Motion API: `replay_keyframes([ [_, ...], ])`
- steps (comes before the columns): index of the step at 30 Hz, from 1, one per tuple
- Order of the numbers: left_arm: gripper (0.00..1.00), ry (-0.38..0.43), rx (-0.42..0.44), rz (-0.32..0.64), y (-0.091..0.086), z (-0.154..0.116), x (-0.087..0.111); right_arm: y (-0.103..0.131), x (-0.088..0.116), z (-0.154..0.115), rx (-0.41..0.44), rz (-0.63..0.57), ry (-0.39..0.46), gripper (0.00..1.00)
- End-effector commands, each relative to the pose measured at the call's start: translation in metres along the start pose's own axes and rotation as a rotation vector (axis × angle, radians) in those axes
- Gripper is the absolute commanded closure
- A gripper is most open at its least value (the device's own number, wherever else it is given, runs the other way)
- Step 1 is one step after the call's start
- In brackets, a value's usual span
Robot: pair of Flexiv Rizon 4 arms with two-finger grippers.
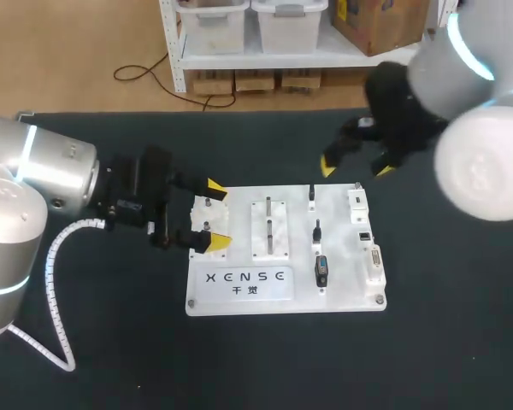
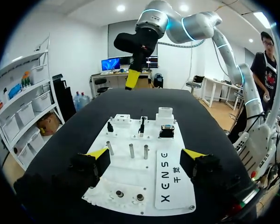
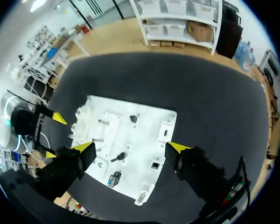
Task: Insert the Ethernet cable into its matching sockets.
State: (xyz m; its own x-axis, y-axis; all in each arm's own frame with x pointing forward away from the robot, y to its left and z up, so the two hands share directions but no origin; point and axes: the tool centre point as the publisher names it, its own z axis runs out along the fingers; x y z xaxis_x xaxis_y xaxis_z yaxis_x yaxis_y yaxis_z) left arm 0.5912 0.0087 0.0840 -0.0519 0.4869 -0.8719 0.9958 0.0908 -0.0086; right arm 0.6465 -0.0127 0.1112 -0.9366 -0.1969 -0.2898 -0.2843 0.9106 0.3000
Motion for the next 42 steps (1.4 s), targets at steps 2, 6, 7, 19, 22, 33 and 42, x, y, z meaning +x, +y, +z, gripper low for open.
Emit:
replay_keyframes([
  [2,0.0,-0.006,-0.002,0.002,-0.001,0.0,0.002,0.015,0.003,0.026,0.148,0.003,0.06,0.0],
  [6,0.0,-0.006,-0.002,0.002,-0.001,0.0,0.002,0.017,0.013,0.043,0.176,0.004,0.098,0.0],
  [7,0.0,-0.006,-0.002,0.002,-0.001,0.0,0.002,0.017,0.016,0.047,0.173,0.016,0.113,0.0],
  [19,0.0,-0.006,-0.002,0.002,-0.001,0.0,0.002,0.022,0.039,0.067,0.206,0.048,0.18,0.0],
  [22,0.0,-0.006,-0.002,0.002,-0.001,0.0,0.002,0.024,0.045,0.069,0.215,0.053,0.202,0.0],
  [33,0.0,-0.006,-0.002,0.002,-0.001,0.0,0.002,0.02,0.05,0.079,0.252,0.094,0.228,0.0],
  [42,0.0,-0.006,-0.002,0.002,-0.001,0.0,0.002,0.019,0.05,0.084,0.27,0.101,0.233,0.53],
])
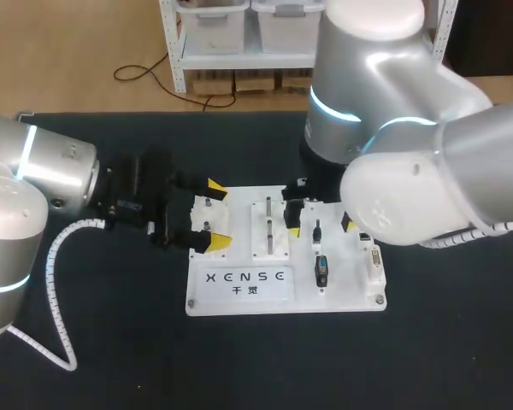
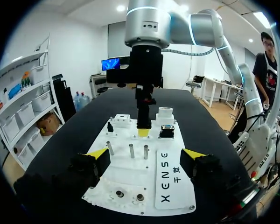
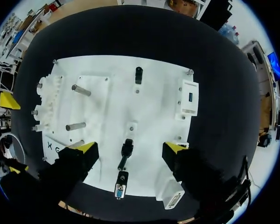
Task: Insert the Ethernet cable into its matching sockets.
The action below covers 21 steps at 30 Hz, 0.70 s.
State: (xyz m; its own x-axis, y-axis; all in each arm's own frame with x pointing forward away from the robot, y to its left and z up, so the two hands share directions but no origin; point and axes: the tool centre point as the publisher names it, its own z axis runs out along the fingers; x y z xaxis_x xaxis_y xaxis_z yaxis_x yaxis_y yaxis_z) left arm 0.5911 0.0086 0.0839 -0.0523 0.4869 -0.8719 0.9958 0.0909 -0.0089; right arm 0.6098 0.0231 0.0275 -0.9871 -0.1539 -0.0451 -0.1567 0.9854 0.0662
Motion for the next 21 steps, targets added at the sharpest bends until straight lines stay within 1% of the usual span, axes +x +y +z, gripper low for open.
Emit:
replay_keyframes([
  [1,0.0,-0.007,-0.002,0.003,-0.0004,-0.0002,0.0017,0.0016,-0.0019,0.002,0.01,0.004,-0.002,0.56],
  [3,0.0,-0.007,-0.002,0.003,-0.0004,-0.0002,0.0017,0.0022,-0.0015,0.0023,0.014,0.002,-0.001,0.62],
  [7,0.0,-0.007,-0.002,0.003,-0.0004,-0.0002,0.0017,0.0038,-0.0016,0.0048,0.017,-0.001,0.003,0.64],
  [9,0.0,-0.007,-0.002,0.003,-0.0004,-0.0002,0.0017,0.0047,-0.0021,0.0063,0.02,-0.006,0.002,0.69],
  [10,0.0,-0.007,-0.002,0.003,-0.0004,-0.0002,0.0017,0.0049,-0.0023,0.0066,0.02,-0.007,0.002,0.76],
  [11,0.0,-0.007,-0.002,0.003,-0.0004,-0.0002,0.0017,0.0052,-0.0023,0.0066,0.02,-0.009,0.002,0.79],
  [13,0.0,-0.007,-0.002,0.003,-0.0004,-0.0002,0.0017,0.0055,-0.0024,0.0065,0.021,-0.015,0.0,0.91],
  [14,0.0,-0.007,-0.002,0.003,-0.0004,-0.0002,0.0017,0.0055,-0.0024,0.0065,0.021,-0.017,0.0,1.0],
  [21,0.0,-0.007,-0.002,0.003,-0.0004,-0.0002,0.0017,0.0034,-0.0004,-0.0032,0.015,-0.03,-0.006,1.0],
])
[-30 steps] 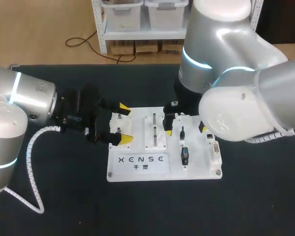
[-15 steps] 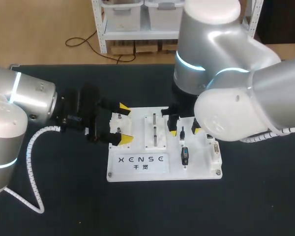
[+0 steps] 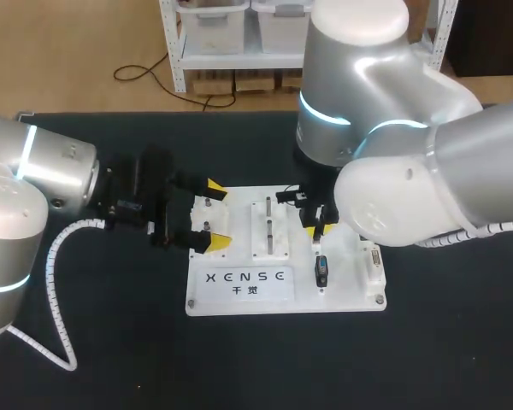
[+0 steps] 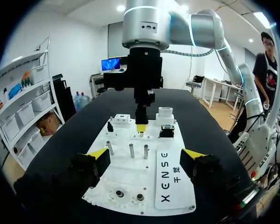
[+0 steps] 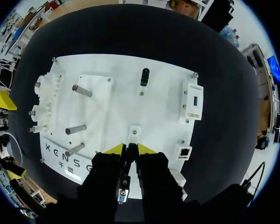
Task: Insert the Ethernet cable into its matching sockets.
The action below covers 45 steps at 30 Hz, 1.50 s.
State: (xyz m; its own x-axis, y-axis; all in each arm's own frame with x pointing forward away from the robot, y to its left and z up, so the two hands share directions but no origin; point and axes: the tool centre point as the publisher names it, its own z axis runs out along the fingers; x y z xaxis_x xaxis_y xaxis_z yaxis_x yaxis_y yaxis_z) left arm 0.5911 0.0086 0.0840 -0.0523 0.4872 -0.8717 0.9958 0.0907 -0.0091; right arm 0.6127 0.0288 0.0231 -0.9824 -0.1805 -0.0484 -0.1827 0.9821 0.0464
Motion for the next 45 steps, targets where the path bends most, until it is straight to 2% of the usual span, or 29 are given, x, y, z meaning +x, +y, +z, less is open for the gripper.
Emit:
replay_keyframes([
  [1,0.0,-0.007,-0.002,0.003,0.0,0.0,0.002,-0.002,0.004,-0.011,-0.005,-0.004,-0.004,1.0],
  [12,0.0,-0.007,-0.002,0.003,0.0,0.0,0.002,-0.03,0.009,-0.034,-0.019,0.041,0.005,1.0],
  [23,0.0,-0.007,-0.002,0.003,0.0,0.0,0.002,-0.063,0.009,-0.028,0.013,0.115,0.007,1.0],
  [45,0.0,-0.007,-0.002,0.003,0.0,0.0,0.002,-0.077,0.01,-0.016,0.029,0.12,0.039,1.0],
])
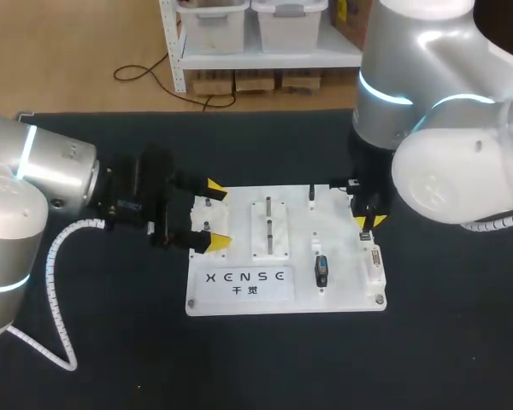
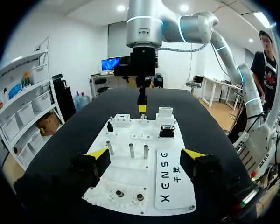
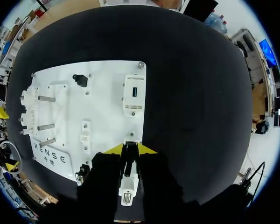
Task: Insert the Ethernet cable into its matching sockets.
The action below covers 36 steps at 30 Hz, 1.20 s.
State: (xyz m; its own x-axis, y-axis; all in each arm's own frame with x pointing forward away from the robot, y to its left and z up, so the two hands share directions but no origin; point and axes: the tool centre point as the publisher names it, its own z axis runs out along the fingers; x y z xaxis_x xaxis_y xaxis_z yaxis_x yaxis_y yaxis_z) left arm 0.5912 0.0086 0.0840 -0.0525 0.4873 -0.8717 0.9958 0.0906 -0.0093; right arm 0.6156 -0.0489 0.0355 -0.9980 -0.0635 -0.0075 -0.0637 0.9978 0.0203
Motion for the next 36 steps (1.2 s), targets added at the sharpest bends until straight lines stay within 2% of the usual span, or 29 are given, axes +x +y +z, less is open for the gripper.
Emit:
replay_keyframes([
  [1,0.0,-0.007,-0.002,0.003,0.0,0.0,0.002,-0.001,-0.001,0.001,-0.001,-0.001,0.003,1.0],
  [36,0.0,-0.007,-0.002,0.003,0.0,0.0,0.002,0.002,-0.001,0.023,0.033,-0.028,0.034,1.0],
])
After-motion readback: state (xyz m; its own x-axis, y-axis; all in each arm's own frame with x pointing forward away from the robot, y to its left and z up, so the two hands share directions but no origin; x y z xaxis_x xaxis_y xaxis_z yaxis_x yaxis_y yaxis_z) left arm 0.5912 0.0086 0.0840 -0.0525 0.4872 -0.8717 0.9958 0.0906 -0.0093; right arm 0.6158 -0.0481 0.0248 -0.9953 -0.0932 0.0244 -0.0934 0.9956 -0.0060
